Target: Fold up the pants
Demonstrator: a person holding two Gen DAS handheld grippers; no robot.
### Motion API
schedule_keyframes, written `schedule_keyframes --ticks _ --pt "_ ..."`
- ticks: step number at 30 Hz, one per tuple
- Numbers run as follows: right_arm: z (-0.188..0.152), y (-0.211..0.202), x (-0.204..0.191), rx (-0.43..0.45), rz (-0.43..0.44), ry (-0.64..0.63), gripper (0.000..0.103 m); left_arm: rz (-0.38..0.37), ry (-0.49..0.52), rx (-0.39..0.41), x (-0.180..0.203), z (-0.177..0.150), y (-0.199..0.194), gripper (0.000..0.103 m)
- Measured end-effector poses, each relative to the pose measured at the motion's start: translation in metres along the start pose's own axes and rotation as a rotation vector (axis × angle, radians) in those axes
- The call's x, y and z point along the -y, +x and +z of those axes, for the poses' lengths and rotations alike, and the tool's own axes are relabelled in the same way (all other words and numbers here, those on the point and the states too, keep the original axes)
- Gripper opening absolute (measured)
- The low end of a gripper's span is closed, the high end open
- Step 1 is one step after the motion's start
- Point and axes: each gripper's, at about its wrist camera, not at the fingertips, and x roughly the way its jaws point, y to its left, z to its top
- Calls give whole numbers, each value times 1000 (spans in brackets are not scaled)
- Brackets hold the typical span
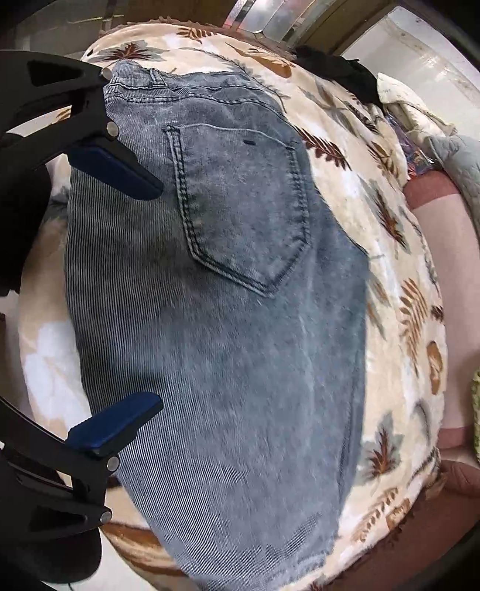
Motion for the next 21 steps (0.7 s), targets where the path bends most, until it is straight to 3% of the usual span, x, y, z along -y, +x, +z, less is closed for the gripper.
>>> schedule_keyframes --ticks 3,8,16,20,21 --pt "7 6 1 8 -54 8 49 -31 19 15 10 4 -5 103" --pt "5 30 5 -17 -35 54 49 -14 57 -22 20 5 11 103" --pt "5 52 10 -37 -14 80 50 -58 23 -30 14 5 27 103" --pt "5 33 24 -27 62 157 51 -54 45 -48 13 8 26 103" --pt "4 26 30 -13 82 179 57 -48 47 -52 13 8 25 103"
